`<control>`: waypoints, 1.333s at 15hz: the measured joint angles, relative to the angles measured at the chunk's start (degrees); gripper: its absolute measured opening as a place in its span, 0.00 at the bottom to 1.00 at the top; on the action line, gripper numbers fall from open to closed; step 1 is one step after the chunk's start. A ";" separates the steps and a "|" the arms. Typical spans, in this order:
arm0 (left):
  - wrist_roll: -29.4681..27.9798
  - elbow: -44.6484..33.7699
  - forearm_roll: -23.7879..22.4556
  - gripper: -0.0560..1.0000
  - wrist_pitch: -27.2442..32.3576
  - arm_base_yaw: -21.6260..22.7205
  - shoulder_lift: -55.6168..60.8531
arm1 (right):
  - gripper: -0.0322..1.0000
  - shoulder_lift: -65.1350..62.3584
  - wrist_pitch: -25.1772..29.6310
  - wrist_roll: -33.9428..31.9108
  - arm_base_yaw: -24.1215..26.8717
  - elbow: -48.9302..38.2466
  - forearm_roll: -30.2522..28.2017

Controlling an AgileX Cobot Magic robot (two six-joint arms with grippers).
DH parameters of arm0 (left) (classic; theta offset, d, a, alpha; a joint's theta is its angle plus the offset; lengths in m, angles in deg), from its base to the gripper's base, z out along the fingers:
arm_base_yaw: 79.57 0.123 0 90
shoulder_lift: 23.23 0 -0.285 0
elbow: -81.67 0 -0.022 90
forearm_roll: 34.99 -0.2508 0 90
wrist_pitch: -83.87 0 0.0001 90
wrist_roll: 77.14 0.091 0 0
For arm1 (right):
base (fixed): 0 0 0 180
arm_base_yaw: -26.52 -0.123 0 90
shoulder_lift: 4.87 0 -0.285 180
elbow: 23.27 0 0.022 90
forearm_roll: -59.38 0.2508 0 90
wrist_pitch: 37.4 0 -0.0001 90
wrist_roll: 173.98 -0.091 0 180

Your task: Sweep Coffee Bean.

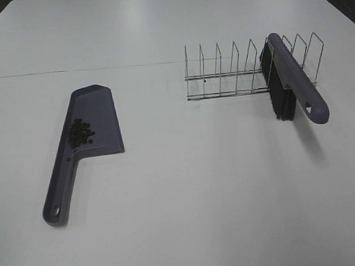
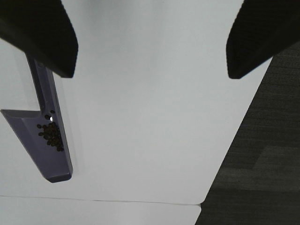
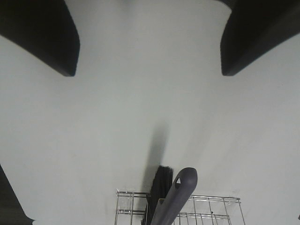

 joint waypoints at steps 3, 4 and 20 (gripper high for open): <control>0.63 -1.03 0.00 0.80 1.89 0.00 4.01 | 0.73 0.00 0.00 0.00 0.00 0.00 0.00; 0.63 -1.09 0.00 0.80 1.89 0.00 4.47 | 0.73 0.00 0.00 0.00 0.00 0.00 0.00; 8.48 -1.09 7.10 0.79 2.18 0.00 8.59 | 0.73 0.00 0.00 0.57 0.00 0.00 -0.06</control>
